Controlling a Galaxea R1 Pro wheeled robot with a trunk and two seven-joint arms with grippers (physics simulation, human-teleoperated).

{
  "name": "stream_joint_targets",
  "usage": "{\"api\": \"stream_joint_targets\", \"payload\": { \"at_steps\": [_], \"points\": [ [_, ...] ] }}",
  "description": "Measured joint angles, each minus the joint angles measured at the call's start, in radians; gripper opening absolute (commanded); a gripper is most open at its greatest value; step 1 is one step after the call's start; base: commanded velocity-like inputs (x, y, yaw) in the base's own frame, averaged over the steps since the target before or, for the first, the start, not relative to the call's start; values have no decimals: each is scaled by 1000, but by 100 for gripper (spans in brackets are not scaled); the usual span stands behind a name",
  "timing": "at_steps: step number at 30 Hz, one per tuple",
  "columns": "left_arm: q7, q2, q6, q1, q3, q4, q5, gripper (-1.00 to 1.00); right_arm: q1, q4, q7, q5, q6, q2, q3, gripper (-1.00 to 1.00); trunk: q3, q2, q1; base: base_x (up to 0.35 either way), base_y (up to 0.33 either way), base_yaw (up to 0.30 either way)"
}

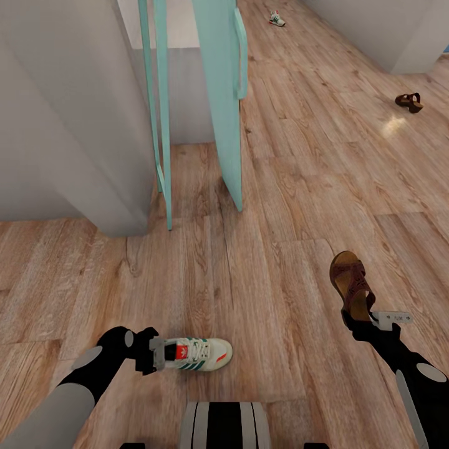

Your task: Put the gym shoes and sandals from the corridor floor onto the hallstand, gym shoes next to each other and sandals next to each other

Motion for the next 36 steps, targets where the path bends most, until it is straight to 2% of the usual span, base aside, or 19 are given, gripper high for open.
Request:
{"api": "stream_joint_targets", "payload": {
  "at_steps": [27,36],
  "points": [
    [2,-10,1,-16,1,1,0,100,0,0,0,0,0,0,0,-100,0,0,0,0,0,0],
    [19,-21,1,-17,-1,2,0,100,0,-6,0,0,1,0,0,-100,-1,0,0,0,0,0]
  ]
}}
